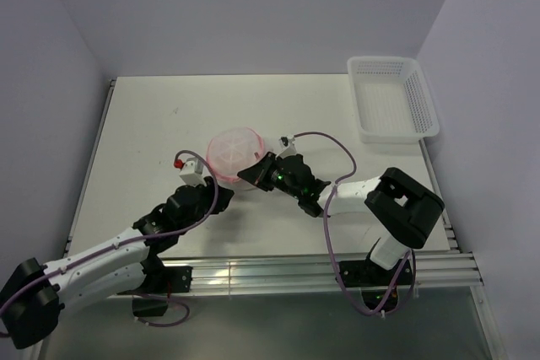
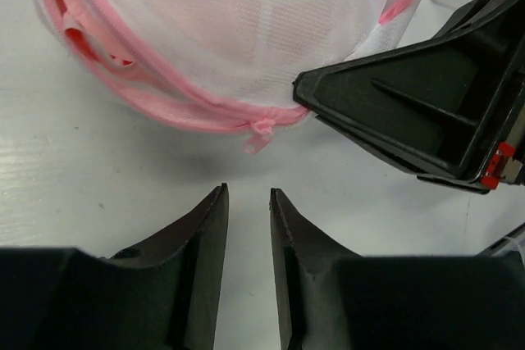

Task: Place the bra in the laundry bag and zip it closed

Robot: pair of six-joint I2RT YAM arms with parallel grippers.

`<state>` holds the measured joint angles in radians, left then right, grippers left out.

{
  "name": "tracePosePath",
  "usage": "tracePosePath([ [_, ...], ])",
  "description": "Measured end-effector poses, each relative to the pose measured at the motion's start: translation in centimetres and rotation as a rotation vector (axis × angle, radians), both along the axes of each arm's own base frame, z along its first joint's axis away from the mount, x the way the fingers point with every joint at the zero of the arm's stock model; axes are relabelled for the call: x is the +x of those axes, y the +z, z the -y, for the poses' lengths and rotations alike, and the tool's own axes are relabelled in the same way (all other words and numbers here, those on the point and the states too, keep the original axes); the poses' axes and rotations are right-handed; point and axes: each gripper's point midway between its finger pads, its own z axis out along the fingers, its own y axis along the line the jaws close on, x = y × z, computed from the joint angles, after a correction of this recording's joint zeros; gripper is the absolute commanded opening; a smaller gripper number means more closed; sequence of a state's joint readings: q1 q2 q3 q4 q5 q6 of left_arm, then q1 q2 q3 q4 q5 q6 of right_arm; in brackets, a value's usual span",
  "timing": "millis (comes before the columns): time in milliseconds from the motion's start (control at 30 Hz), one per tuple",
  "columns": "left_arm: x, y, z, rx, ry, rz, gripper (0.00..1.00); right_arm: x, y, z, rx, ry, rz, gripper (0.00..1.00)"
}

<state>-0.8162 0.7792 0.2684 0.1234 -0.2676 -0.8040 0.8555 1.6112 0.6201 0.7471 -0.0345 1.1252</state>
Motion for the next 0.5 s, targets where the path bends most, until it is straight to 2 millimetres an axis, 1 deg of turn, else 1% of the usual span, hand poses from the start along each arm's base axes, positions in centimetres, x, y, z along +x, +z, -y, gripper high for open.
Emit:
tracePosePath([
  [133, 0.9, 0.1, 0.9, 0.046, 0.008, 0.010, 0.36, 0.0, 0.0, 0.0, 0.000, 0.002, -0.001, 0.00],
  [200, 1.4, 0.3, 1.0, 0.058, 0.022, 0.021, 0.39, -0.1, -0.1, 0.0, 0.000, 0.005, -0.002, 0.00],
  [233, 1.6, 0.3, 0.9, 0.063, 0.030, 0.027, 0.39, -0.1, 0.0, 0.0, 0.001, 0.007, -0.002, 0.00],
  [367, 2.1, 0.4, 0.8, 0.081, 0.050, 0.039, 0.38, -0.1, 0.0, -0.1, 0.001, 0.010, -0.003, 0.00],
  [500, 2.4, 0.4, 0.7, 0.095, 0.061, 0.052, 0.34, -0.1, 0.0, -0.1, 0.001, 0.010, -0.003, 0.00],
])
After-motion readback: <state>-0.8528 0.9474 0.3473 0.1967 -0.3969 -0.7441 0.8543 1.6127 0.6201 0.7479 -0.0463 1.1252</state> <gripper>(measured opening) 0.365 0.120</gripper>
